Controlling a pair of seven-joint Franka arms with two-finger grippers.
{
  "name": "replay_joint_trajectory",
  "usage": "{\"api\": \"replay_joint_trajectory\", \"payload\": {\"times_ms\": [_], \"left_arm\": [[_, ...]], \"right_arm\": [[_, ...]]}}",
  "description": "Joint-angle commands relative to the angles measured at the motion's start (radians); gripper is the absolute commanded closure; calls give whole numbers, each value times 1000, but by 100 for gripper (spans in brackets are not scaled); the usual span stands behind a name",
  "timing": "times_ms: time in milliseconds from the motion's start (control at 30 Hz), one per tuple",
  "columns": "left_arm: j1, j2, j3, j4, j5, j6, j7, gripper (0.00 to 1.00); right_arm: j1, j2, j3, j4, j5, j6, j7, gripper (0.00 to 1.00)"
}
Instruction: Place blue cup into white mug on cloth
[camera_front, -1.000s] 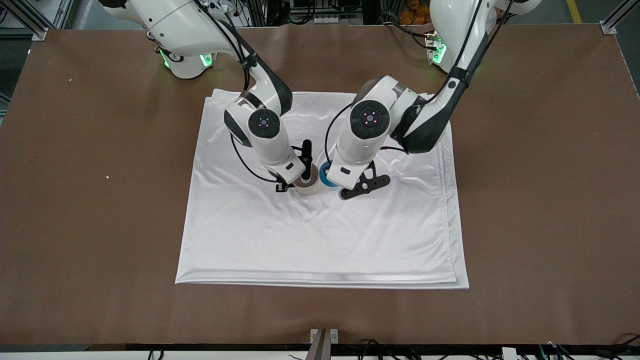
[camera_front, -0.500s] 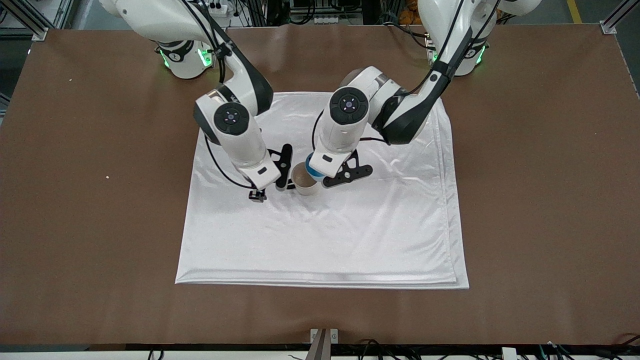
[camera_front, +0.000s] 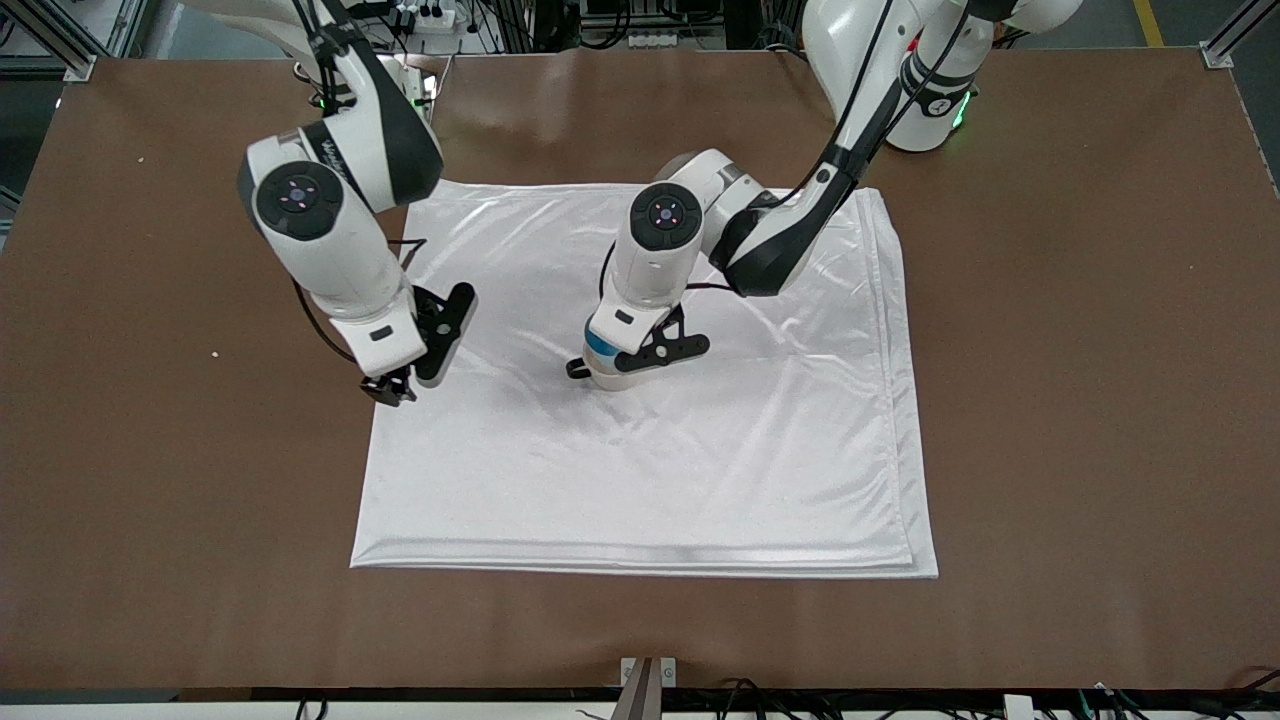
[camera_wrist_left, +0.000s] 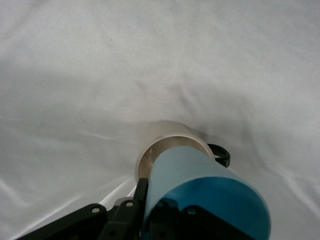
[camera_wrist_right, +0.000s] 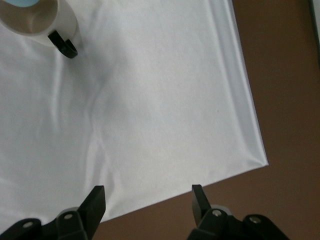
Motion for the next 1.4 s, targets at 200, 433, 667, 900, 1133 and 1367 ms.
{"api": "replay_joint_trajectory", "payload": {"times_ms": [200, 433, 667, 900, 1133, 1367], "left_arm": [[-23, 42, 12, 10, -20, 31, -14, 100], [-23, 56, 12, 10, -18, 47, -14, 100], [-23, 74, 14, 10, -17, 74, -8, 97], [-22, 80, 15, 10, -18, 79, 1, 46], [-25, 76, 18, 13, -14, 81, 1, 0], [-23, 39, 23, 13, -9, 78, -7, 0]], "right_arm": [[-105, -172, 11, -41, -10, -127, 4, 20], [-203, -232, 9, -38, -5, -196, 4, 20], [-306, -274, 8, -33, -4, -241, 10, 21], [-375, -260, 8, -22, -1, -228, 18, 13], [-407, -258, 6, -7, 4, -237, 51, 0], [-427, -245, 6, 30, 19, -262, 139, 0]]}}
